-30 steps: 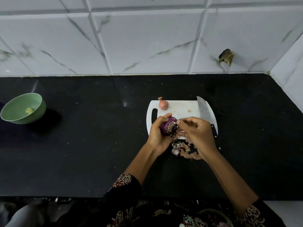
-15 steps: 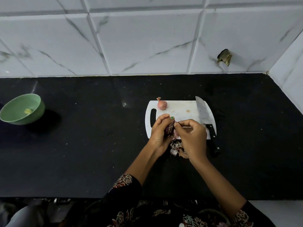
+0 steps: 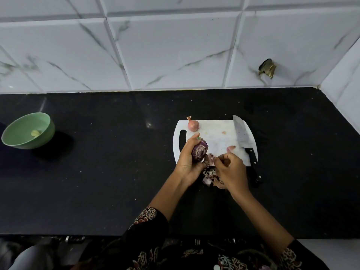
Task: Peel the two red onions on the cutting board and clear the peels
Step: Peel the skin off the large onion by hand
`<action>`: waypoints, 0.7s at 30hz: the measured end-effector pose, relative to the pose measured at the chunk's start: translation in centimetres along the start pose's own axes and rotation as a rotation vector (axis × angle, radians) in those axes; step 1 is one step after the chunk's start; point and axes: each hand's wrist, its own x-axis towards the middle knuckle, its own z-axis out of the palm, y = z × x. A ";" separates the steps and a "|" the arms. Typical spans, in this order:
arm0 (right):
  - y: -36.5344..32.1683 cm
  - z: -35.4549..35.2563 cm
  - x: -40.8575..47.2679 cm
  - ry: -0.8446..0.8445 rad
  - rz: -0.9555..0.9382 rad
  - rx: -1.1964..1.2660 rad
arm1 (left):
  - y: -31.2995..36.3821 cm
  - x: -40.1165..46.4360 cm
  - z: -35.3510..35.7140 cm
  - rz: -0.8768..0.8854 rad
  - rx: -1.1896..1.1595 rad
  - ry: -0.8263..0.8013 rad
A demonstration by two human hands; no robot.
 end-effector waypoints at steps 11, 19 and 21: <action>-1.9 -1.2 0.3 -0.101 -0.211 -0.111 | 0.2 0.2 -0.2 -0.053 -0.056 -0.008; -4.0 -0.3 -0.4 -0.047 -0.235 0.048 | 0.1 0.6 -0.3 -0.075 0.048 -0.050; -4.1 -0.3 -0.4 -0.064 -0.207 0.066 | 0.0 0.8 -0.5 -0.065 0.084 -0.042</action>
